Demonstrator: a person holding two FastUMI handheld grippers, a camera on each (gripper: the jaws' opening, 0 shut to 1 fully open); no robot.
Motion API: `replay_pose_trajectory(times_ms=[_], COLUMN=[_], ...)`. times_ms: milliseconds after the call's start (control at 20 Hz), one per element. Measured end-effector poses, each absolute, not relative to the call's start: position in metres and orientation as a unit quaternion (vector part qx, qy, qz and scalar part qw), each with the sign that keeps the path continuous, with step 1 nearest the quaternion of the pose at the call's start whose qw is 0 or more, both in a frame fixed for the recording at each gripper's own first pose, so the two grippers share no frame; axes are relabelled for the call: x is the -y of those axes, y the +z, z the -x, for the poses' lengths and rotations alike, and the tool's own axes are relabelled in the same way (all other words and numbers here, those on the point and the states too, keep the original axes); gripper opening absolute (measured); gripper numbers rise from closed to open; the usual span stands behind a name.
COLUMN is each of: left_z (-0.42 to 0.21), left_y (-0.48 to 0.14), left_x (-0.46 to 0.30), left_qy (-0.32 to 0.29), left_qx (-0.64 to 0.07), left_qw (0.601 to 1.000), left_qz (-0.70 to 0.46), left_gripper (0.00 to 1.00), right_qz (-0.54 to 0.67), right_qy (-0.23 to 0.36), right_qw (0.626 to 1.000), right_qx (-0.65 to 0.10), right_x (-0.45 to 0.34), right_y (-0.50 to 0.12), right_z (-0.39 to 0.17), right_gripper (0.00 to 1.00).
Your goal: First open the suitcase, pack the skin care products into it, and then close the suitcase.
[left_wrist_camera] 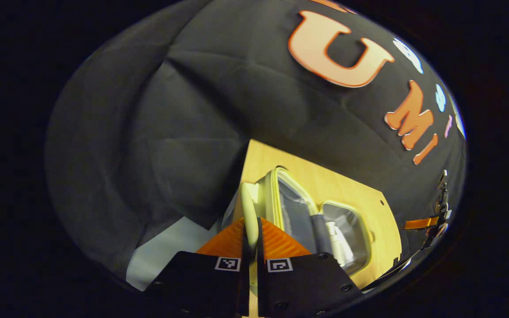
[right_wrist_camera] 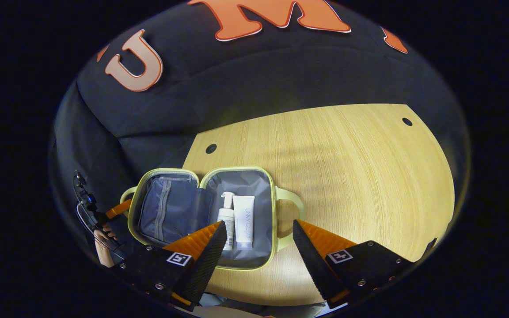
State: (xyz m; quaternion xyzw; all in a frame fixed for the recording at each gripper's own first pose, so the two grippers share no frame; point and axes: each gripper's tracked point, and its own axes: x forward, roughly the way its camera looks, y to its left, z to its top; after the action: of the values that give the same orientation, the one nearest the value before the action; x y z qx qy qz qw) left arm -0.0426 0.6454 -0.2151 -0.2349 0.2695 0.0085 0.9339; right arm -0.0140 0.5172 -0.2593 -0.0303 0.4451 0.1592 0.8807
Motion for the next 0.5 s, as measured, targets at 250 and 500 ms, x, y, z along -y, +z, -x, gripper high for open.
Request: replay_pose_trajectory(times_ms=[250, 500], left_z=[0.033, 0.017], left_y=[-0.133, -0.078], left_x=[-0.58, -0.489], left_qy=[-0.046, -0.107], left_qx=[-0.243, -0.229], left_qw=[0.954, 0.959], left_qz=[0.172, 0.128], left_gripper=[0.07, 0.07], right_qz=[0.007, -0.001], right_qy=[0.169, 0.161], right_qw=[0.894, 0.913], right_qx=[-0.414, -0.374], right_x=[-0.5, -0.454], right_y=[-0.237, -0.208], right_z=[0.011, 0.0], right_gripper=[0.96, 0.96])
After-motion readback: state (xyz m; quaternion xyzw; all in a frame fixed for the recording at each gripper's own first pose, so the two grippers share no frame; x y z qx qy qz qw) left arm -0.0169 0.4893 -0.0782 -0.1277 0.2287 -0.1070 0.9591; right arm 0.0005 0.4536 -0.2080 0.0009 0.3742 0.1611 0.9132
